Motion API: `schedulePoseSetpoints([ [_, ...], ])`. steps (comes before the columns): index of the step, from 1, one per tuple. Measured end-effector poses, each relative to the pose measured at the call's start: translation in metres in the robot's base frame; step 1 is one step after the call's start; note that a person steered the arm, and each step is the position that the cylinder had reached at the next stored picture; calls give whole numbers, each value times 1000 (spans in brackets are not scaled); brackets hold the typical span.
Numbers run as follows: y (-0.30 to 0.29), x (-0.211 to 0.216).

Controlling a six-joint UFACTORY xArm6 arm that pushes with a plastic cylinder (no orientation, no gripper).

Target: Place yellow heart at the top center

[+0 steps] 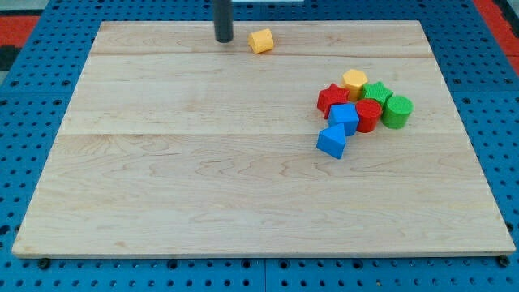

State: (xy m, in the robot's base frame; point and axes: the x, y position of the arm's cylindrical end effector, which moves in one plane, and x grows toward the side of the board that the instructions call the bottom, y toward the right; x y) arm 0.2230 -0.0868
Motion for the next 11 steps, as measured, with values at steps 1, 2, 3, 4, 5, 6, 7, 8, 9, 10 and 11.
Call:
schedulePoseSetpoints([
  [1, 40, -25],
  [2, 115, -14],
  [3, 80, 53],
  [4, 66, 34],
  [5, 51, -20],
  [6, -47, 26],
  [7, 0, 62],
  [8, 56, 45],
  [9, -5, 40],
  [10, 62, 7],
  [11, 114, -4],
])
